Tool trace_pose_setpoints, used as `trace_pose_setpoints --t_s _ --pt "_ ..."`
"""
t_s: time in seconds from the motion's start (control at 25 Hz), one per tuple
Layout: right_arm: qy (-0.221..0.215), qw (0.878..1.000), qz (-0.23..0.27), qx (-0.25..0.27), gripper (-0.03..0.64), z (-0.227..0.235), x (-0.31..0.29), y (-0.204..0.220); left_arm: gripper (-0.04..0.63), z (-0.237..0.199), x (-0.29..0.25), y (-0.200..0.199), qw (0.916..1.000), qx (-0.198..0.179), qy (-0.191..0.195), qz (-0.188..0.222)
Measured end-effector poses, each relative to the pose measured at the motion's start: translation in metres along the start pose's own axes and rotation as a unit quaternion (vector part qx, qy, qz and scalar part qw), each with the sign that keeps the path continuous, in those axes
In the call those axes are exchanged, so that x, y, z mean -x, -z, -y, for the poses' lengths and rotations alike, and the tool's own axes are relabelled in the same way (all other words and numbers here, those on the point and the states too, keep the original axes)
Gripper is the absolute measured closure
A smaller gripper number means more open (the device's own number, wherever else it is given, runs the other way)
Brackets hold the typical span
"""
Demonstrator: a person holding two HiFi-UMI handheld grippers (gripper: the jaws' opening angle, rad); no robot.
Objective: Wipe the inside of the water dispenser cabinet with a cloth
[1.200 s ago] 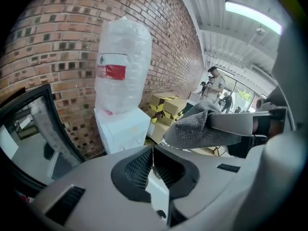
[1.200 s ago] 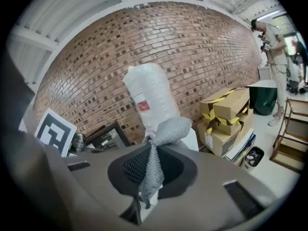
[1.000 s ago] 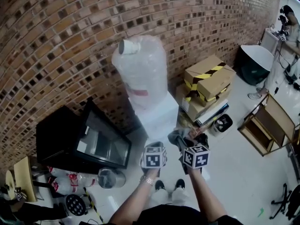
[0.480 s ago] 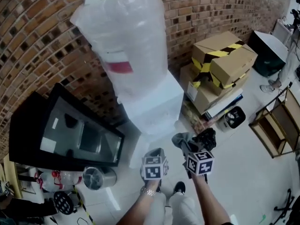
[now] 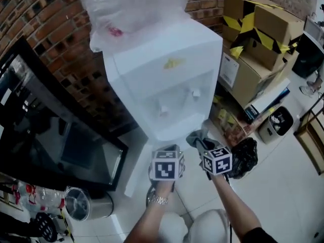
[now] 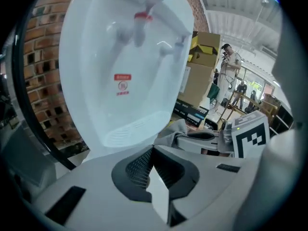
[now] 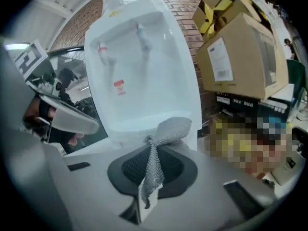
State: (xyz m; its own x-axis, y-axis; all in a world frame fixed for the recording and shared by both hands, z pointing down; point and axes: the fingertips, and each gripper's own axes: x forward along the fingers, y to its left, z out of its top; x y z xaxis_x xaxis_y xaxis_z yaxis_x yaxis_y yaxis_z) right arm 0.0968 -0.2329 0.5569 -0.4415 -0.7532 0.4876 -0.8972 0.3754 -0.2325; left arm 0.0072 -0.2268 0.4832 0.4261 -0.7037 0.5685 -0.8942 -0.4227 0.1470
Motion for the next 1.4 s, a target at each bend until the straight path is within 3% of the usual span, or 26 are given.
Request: trace_pose_setpoints --t_s 0.32,0.56,0.72,0.88,1.0,1.2,1.4 --pt "-0.054 0.998 0.007 0.031 0.595 0.014 -0.129 0.079 0.592 -0.044 -0.059 0.077 0.9990 0.008 -0.025 0.037" --pt "-0.086 0.994 0.056 0.024 0.595 -0.005 -0.161 0.058 0.592 -0.056 -0.066 0.096 0.9978 0.042 -0.038 0.035" --pt "-0.114 0.987 0.099 0.063 0.595 -0.031 -0.179 0.039 0.592 -0.055 -0.067 0.103 0.9986 0.027 -0.036 0.028" --pt "-0.128 0.983 0.117 0.061 0.595 -0.038 -0.196 0.037 0.592 -0.053 -0.067 0.109 0.9989 0.023 -0.032 0.024" --pt "-0.137 0.984 0.089 0.066 0.595 -0.047 -0.210 0.058 0.592 -0.057 -0.064 0.112 0.9987 0.029 -0.035 0.023" --pt "-0.123 0.991 -0.001 0.044 0.595 -0.040 -0.235 0.120 0.592 -0.058 -0.062 0.115 0.9990 0.006 -0.042 0.017" --pt "-0.102 0.990 -0.079 0.049 0.595 -0.033 -0.231 0.162 0.592 -0.051 -0.059 0.111 0.9991 0.015 -0.032 0.025"
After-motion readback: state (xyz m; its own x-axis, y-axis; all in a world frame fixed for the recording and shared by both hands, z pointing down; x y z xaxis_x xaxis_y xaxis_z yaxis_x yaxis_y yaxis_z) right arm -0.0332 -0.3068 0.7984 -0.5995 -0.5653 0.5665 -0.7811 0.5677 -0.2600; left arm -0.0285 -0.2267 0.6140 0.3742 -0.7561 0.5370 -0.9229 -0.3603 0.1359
